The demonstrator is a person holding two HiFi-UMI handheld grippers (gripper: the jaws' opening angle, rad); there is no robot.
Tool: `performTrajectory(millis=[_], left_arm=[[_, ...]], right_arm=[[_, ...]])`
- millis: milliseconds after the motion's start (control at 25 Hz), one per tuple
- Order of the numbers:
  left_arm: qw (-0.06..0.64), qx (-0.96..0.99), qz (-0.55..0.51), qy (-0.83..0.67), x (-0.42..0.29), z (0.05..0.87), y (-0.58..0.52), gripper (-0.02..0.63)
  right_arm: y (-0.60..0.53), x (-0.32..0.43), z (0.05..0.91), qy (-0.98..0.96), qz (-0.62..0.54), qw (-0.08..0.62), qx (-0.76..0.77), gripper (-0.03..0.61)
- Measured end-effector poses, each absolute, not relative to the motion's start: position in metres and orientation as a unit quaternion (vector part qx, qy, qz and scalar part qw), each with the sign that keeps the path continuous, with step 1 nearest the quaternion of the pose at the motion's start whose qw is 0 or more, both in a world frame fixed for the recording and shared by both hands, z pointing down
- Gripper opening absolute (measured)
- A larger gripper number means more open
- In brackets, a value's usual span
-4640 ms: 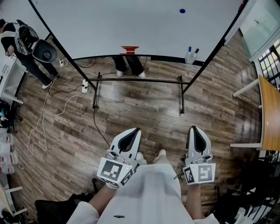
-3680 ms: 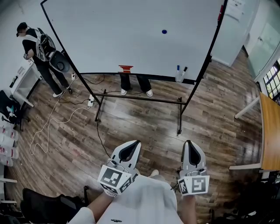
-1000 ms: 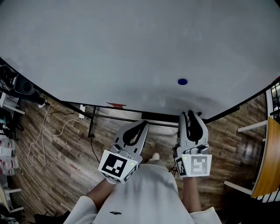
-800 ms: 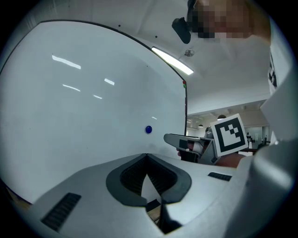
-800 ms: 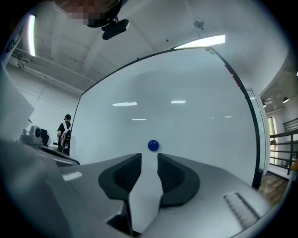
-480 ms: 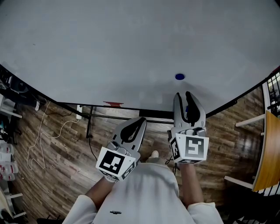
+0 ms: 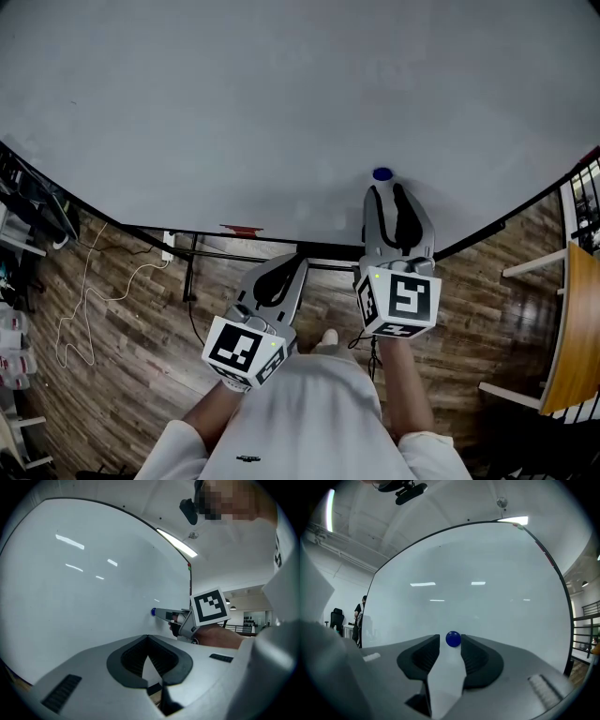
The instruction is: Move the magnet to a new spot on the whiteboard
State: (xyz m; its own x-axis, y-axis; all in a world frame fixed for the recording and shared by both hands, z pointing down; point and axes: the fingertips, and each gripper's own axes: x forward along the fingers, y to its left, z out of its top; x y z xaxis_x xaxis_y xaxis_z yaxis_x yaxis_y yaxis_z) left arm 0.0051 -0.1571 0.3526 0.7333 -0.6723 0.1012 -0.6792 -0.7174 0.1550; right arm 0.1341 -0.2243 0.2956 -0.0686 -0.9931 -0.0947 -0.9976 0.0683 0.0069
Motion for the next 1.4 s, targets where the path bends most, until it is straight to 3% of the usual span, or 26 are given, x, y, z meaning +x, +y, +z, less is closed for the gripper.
performTrajectory(millis=[1200, 1400], left_arm=[[0.097, 0.916, 0.015, -0.389, -0.023, 0.356, -0.164, 0.006], [0.096, 0.918, 0.017, -0.384, -0.017, 0.356, -0.161, 0.006]], right_arm=[[-0.247, 0.140, 0.300, 0.701, -0.001, 0.047, -0.712, 0.124], [-0.243, 0.139, 0.300, 0.707, 0.001, 0.050, -0.705, 0.092]])
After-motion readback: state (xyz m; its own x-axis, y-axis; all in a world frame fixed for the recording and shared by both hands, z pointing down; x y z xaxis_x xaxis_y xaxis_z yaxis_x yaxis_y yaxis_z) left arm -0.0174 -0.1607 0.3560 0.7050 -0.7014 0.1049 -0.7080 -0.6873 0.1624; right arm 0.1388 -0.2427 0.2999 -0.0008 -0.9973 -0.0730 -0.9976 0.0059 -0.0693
